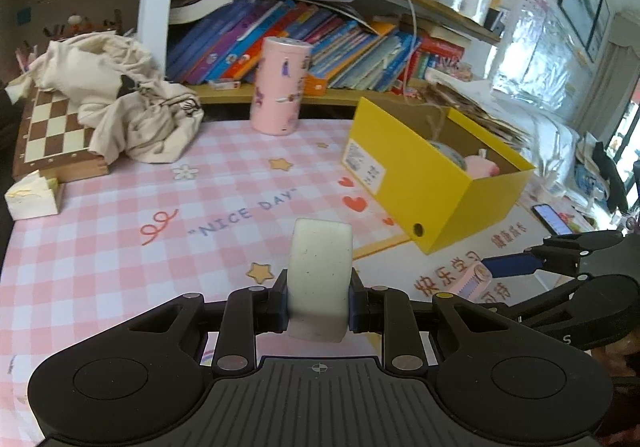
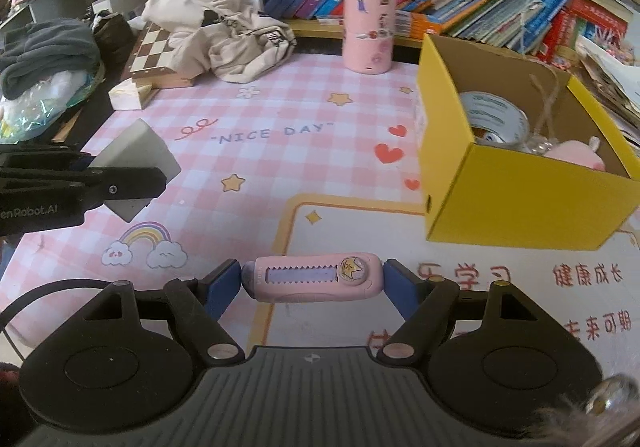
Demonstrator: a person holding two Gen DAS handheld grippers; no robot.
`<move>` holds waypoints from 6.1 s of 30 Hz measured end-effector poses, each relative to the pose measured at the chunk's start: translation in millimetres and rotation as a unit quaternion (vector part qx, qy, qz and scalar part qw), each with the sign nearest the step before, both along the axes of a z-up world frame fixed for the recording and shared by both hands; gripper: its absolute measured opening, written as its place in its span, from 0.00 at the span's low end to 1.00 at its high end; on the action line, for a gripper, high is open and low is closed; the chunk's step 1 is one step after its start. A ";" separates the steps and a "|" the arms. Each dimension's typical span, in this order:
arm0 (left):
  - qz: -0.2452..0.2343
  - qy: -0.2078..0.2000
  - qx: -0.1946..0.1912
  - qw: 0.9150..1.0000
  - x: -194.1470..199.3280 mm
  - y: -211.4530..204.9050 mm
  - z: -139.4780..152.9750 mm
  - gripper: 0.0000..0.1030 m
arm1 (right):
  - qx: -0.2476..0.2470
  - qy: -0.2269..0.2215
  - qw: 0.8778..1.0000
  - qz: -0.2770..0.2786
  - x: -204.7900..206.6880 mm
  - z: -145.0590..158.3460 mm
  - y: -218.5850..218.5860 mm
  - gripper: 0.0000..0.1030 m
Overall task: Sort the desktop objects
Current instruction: 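Carry the eraser in the left tool and cutter in the right tool to the yellow box, then lower the eraser and pink cutter into the yellow box and open both tools, then lift both open tools up out of the yellow box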
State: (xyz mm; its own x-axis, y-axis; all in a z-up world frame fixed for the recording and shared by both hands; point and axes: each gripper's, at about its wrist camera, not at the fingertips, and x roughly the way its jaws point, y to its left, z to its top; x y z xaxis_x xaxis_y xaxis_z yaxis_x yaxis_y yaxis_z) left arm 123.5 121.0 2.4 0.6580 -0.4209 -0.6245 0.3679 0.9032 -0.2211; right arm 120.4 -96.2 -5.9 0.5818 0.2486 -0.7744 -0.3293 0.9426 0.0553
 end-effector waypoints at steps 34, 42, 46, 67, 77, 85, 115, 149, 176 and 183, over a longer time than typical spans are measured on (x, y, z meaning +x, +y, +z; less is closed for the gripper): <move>0.014 0.037 0.026 0.999 1.2 -162.3 0.6 0.23 | 0.003 0.035 0.999 0.003 17.8 -3.6 -167.6 0.74; 0.016 0.046 0.024 0.999 5.4 -210.0 -5.4 0.23 | -0.001 0.044 0.999 0.008 22.4 -8.4 -214.2 0.74; 0.013 0.050 0.028 0.998 7.0 -229.4 -7.7 0.23 | 0.002 0.051 0.999 0.003 23.8 -12.6 -234.4 0.74; -0.017 0.024 0.047 0.998 26.2 -282.2 13.5 0.23 | 0.035 0.029 0.999 0.002 41.4 2.7 -280.2 0.74; -0.021 -0.081 0.027 0.996 50.5 -285.8 79.4 0.23 | 0.064 -0.077 0.994 0.038 68.9 65.2 -280.1 0.74; -0.007 -0.112 0.037 0.993 90.6 -288.1 90.4 0.23 | 0.061 -0.124 0.988 0.074 115.6 78.4 -255.5 0.74; 0.027 -0.016 0.097 0.995 186.4 -279.2 1.1 0.28 | -0.045 -0.008 0.987 0.154 221.7 -10.9 -195.6 0.74; 0.103 -0.124 0.086 0.983 87.7 -274.3 53.1 0.91 | -0.003 -0.091 0.991 0.098 145.9 38.2 -216.4 0.91; 0.168 -0.076 0.096 0.978 -37.0 -189.6 20.6 0.98 | 0.011 -0.068 0.992 -0.101 -1.4 -0.8 -185.3 1.00; 0.163 -0.071 0.103 0.979 -56.7 -174.5 18.8 0.98 | 0.012 -0.061 0.990 -0.125 -28.3 -3.1 -174.1 1.00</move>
